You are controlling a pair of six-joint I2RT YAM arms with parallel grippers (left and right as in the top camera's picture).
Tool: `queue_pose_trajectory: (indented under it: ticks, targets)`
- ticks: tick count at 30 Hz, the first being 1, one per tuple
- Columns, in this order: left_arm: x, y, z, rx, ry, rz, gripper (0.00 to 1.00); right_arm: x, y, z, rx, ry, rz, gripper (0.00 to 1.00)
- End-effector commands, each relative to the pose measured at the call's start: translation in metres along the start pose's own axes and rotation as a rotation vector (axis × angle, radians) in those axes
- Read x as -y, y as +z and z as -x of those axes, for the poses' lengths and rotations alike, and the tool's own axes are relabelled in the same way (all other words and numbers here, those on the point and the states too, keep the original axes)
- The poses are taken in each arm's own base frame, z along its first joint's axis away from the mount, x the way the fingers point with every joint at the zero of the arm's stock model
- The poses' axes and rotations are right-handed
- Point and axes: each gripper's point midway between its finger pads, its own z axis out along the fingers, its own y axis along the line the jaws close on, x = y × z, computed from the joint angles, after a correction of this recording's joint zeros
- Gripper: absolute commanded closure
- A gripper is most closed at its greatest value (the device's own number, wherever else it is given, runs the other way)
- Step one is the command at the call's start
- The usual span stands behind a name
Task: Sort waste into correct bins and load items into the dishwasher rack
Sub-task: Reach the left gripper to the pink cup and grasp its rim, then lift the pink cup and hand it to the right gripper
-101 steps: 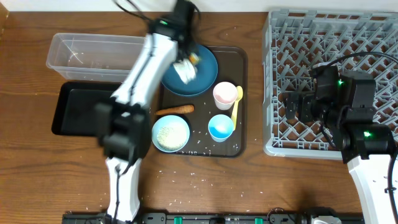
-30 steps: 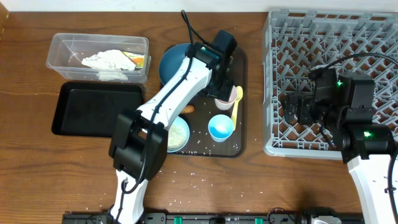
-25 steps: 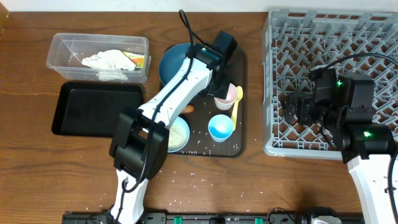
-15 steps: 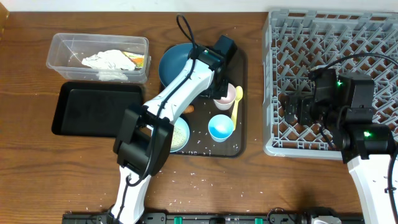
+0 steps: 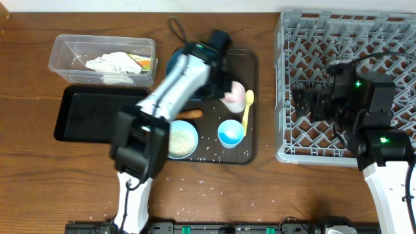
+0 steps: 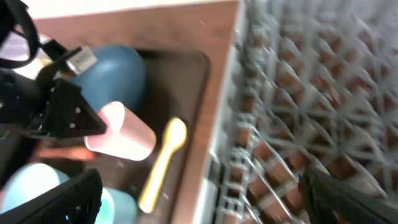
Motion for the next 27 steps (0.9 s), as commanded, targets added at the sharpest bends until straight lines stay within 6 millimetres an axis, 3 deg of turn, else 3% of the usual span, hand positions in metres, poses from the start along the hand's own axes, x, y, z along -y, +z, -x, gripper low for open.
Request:
queue_pose_trajectory:
  ticks: [1, 5, 10, 16, 23, 27]
  targets:
    - [0.027, -0.078, 0.011, 0.031, 0.02, -0.335, 0.94, -0.032, -0.004, 0.018, 0.05, 0.012, 0.181, 0.01]
    - [0.034, -0.13, 0.013, 0.034, 0.032, -0.583, 0.94, -0.063, -0.003, 0.036, 0.114, -0.063, 0.362, 0.01]
    - [0.05, -0.168, 0.003, -0.001, 0.095, -0.822, 0.94, -0.098, 0.004, 0.042, 0.14, -0.158, 0.556, 0.01]
    - [0.066, -0.186, -0.009, -0.054, 0.128, -0.961, 0.94, -0.145, 0.005, 0.041, 0.167, -0.269, 0.798, 0.01]
    - [0.083, -0.205, -0.023, -0.122, 0.16, -1.099, 0.94, -0.158, 0.013, 0.034, 0.148, -0.289, 0.856, 0.01]
    - [0.091, -0.204, -0.029, -0.145, 0.175, -1.112, 0.94, -0.165, 0.011, 0.036, 0.169, -0.314, 0.876, 0.01]
